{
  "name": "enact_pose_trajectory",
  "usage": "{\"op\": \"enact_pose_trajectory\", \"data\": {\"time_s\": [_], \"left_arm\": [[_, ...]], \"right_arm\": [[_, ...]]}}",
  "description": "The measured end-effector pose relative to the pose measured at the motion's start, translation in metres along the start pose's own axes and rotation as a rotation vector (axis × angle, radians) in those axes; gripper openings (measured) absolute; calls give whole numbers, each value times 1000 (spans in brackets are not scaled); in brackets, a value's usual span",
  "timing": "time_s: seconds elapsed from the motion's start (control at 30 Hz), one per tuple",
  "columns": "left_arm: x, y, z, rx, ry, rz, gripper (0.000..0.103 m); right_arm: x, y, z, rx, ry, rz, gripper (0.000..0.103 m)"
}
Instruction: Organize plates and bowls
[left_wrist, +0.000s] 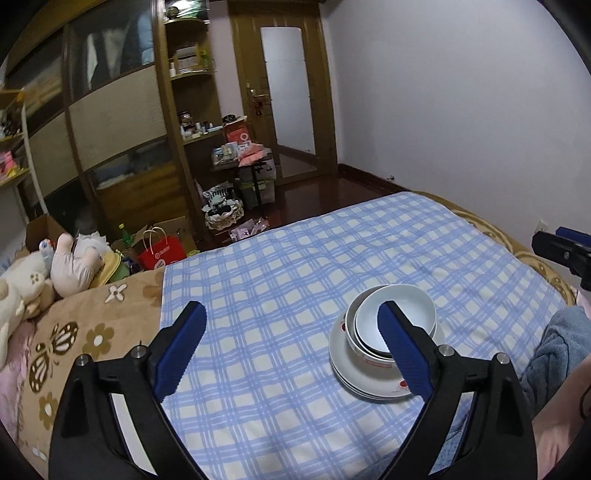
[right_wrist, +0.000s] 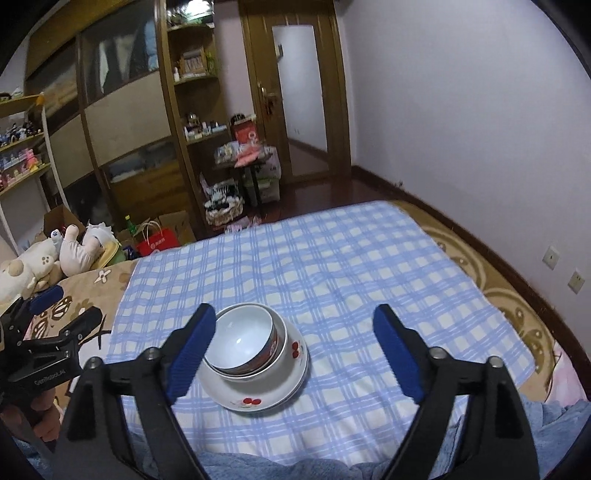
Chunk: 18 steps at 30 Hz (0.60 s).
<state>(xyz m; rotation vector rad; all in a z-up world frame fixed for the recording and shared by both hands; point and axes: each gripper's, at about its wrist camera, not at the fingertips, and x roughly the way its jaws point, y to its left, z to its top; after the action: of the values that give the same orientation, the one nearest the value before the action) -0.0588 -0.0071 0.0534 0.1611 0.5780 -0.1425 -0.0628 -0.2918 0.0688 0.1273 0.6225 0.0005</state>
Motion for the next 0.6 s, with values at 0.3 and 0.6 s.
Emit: {"op": "enact_pose_trajectory", "data": {"time_s": [0.3,0.6], "left_arm": [[-8,6,-21,-42,-31,41,95],[1,3,-30,-32,-57,59,95]], "right_arm": [[-16,5,-14,-30,-100,-42,103],[-11,-6,-23,5,-144,-58,103]]}}
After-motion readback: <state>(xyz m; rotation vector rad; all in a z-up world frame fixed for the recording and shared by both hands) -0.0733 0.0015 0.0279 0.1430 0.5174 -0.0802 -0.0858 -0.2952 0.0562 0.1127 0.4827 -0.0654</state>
